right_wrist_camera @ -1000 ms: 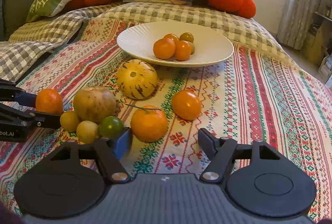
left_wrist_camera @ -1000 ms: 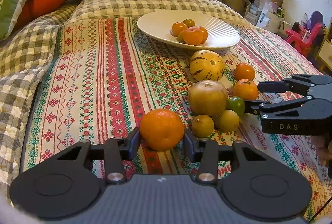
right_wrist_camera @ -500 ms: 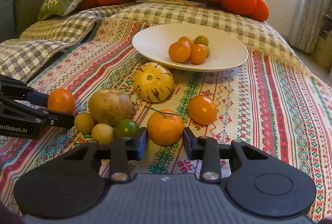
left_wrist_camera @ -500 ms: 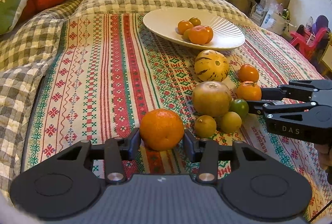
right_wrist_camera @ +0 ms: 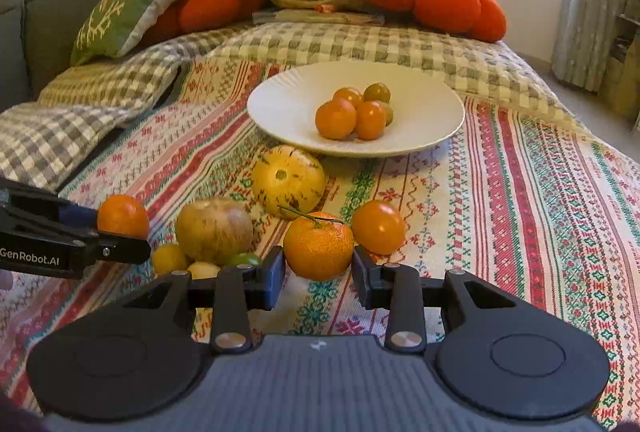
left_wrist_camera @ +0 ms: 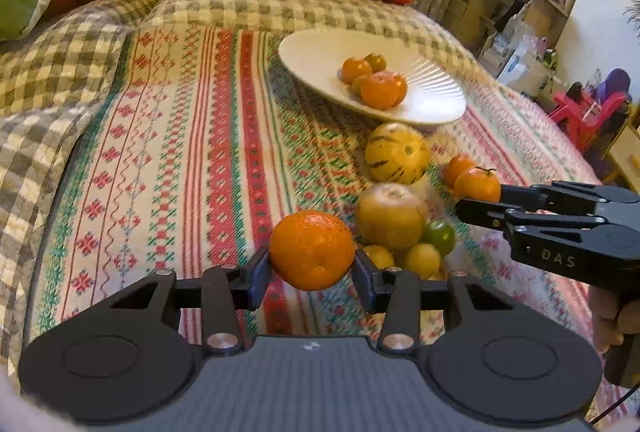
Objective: Organize fruits
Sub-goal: 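Carry both held mandarins over the white plate and lower them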
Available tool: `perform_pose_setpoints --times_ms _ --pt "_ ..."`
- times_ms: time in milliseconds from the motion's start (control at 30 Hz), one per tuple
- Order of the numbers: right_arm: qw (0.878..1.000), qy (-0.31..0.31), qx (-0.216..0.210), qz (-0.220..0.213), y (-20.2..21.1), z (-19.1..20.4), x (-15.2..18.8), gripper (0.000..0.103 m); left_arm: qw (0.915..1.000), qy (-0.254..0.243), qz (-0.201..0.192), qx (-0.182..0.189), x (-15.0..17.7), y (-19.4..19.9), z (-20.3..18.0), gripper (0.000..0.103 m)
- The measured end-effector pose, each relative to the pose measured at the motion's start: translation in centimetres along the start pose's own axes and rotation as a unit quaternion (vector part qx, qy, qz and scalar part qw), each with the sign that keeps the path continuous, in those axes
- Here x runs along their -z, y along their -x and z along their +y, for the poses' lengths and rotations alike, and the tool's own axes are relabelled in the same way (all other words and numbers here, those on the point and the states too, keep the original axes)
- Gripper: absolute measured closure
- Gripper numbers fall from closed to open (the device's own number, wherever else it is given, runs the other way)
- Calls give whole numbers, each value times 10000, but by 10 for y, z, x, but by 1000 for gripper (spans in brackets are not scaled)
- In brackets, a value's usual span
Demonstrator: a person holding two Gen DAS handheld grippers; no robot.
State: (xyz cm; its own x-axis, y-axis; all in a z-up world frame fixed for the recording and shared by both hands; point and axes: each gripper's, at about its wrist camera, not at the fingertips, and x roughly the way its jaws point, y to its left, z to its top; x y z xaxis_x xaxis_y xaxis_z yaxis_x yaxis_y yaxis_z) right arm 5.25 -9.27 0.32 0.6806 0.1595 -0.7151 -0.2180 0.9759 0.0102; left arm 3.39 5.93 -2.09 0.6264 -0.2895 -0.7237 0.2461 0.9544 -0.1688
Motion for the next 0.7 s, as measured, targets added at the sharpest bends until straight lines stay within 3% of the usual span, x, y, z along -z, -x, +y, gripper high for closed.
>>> perform_pose_setpoints --times_ms 467,700 --pt "9996 32 -94 -274 -2 -19 -15 70 9993 -107 -228 274 -25 -4 -20 76" --pt "9987 73 -46 -494 -4 -36 -31 70 9989 -139 -383 243 -58 -14 -26 76"
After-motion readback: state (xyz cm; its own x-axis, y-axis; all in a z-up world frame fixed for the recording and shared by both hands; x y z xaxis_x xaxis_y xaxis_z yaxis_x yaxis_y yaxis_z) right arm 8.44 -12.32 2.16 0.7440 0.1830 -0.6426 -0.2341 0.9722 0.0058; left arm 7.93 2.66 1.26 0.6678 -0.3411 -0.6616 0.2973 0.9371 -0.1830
